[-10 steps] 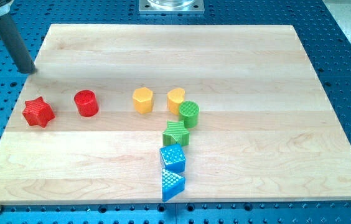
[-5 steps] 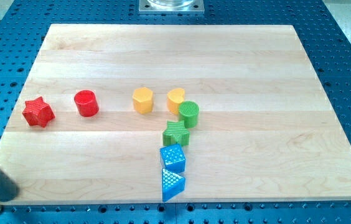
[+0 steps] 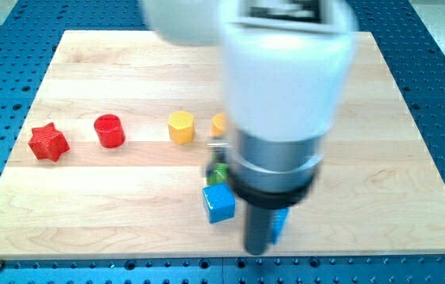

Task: Place your arm above the green star

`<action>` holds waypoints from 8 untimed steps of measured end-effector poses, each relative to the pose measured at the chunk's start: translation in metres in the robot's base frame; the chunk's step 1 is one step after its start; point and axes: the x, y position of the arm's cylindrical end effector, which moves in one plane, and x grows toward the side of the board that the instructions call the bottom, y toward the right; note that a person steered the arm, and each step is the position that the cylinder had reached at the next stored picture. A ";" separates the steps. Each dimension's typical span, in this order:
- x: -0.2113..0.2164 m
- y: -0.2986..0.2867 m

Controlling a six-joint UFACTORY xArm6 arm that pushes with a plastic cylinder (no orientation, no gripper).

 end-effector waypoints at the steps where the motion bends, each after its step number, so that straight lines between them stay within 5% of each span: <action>1: -0.001 0.070; 2: 0.000 0.048; 4: -0.008 -0.126; 6: -0.022 -0.014; 8: -0.077 -0.066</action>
